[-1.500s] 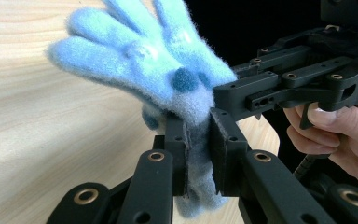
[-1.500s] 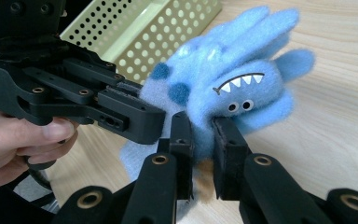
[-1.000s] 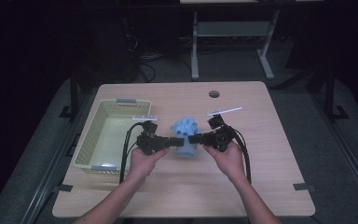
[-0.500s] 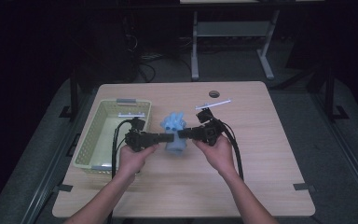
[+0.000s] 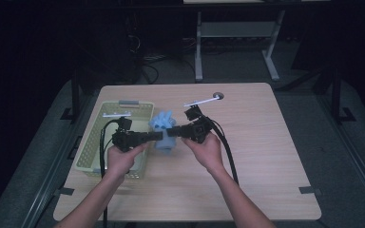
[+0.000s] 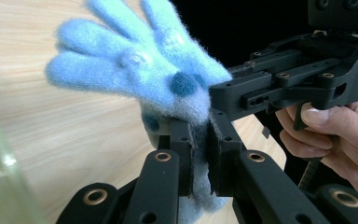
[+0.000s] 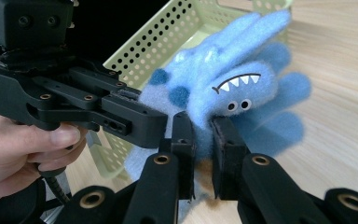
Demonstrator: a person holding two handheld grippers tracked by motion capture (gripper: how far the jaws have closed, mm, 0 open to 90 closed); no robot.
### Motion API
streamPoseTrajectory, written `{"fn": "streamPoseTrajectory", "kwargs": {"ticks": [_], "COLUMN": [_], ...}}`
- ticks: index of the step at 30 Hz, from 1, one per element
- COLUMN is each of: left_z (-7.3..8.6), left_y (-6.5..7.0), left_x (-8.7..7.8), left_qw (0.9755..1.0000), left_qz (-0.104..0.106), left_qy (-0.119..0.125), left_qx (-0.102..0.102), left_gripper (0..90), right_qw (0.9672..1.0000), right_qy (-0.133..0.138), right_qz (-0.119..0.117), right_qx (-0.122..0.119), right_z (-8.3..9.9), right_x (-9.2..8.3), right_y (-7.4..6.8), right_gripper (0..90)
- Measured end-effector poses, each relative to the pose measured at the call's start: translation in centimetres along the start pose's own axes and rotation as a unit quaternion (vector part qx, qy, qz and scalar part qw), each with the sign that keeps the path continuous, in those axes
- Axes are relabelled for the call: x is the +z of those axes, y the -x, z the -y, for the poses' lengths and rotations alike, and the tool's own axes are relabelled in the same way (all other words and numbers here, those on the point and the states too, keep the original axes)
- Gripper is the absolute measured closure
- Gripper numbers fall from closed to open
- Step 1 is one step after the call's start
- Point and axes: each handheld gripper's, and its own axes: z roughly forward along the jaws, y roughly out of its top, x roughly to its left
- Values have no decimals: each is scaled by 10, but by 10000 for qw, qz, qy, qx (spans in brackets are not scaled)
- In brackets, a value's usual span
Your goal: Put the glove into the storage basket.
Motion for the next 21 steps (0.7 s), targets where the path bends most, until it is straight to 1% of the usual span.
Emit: {"fn": "streamPoseTrajectory", "kwargs": {"ticks": [1, 2, 5, 6, 7, 8, 9, 11, 12, 13, 14, 21], "left_z": [-1, -1, -2, -2, -2, -2, -2, -2, -2, -2, -2, -1], "left_y": [-1, -3, -7, -7, -9, -9, -11, -14, -14, -15, -17, -22], "left_x": [-4, -8, -16, -16, -21, -21, -26, -31, -31, -35, -39, -56], "left_qw": [10000, 10000, 9999, 9999, 9998, 9998, 9998, 9997, 9997, 9996, 9995, 9990], "left_qz": [-31, -48, -70, -70, -97, -97, -107, -128, -128, -156, -157, -236], "left_qy": [12, 37, 109, 109, 141, 141, 157, 195, 195, 209, 243, 365], "left_qx": [-11, 6, -32, -32, -62, -62, -45, -82, -82, -99, -119, -138], "left_gripper": [825, 829, 836, 840, 845, 849, 852, 856, 857, 857, 859, 860], "right_qw": [10000, 10000, 10000, 10000, 9999, 9999, 9999, 9999, 9998, 9998, 9998, 9995], "right_qy": [0, 26, 45, 45, 59, 59, 42, 38, 39, 39, 45, 68], "right_qz": [0, -25, -56, -56, -81, -81, -111, -144, -160, -160, -195, -278], "right_qx": [0, -21, -43, -43, -79, -79, -47, -67, -73, -73, -78, -124], "right_z": [0, -4, -7, -7, -10, -10, -13, -15, -16, -16, -18, -25], "right_x": [0, 5, 11, 11, 15, 15, 21, 24, 26, 26, 31, 43], "right_y": [0, -4, -7, -7, -9, -9, -12, -14, -15, -15, -18, -28], "right_gripper": [811, 810, 810, 810, 810, 810, 810, 809, 809, 809, 809, 808]}}
